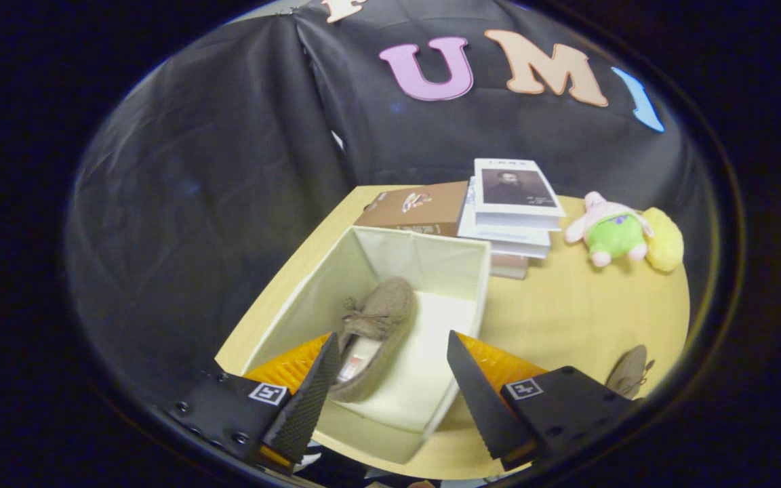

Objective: Open the storage box then place both shoes into the box .Put the left shoe in first, then the right shoe, with the right side of both shoes facing outward in a uniform manner.

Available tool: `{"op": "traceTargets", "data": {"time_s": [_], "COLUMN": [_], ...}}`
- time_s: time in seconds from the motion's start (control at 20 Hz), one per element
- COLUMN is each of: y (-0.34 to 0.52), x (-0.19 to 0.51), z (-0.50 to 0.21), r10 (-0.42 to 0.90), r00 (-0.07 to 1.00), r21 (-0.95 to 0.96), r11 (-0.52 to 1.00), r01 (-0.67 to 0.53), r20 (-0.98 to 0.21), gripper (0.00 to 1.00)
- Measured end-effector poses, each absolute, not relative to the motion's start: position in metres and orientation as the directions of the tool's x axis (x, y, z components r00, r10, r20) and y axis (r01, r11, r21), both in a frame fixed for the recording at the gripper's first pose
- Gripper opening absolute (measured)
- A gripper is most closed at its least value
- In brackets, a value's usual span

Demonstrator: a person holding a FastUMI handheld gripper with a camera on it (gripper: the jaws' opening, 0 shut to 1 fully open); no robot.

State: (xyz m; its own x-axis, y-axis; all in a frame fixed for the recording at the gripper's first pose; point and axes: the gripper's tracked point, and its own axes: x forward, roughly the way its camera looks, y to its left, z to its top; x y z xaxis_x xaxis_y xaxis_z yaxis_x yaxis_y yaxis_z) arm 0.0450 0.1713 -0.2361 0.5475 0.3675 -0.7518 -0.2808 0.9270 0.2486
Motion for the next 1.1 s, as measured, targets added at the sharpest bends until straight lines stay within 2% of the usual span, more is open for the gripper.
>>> {"op": "traceTargets", "data": {"time_s": [0.4, 0.7, 1.1], "y": [0.04, -0.045, -0.142], "x": [0.028, 0.01, -0.019], "z": [-0.225, -0.238, -0.27], "r10": [0.232, 0.157, 0.076], "r00": [0.624, 0.624, 0.57], "r21": [0.109, 0.099, 0.078], "r11": [0.967, 0.987, 0.997], "r01": [-0.229, -0.126, -0.022], "r20": [-0.746, -0.766, -0.818], "gripper": [1.0, 1.0, 1.0]}}
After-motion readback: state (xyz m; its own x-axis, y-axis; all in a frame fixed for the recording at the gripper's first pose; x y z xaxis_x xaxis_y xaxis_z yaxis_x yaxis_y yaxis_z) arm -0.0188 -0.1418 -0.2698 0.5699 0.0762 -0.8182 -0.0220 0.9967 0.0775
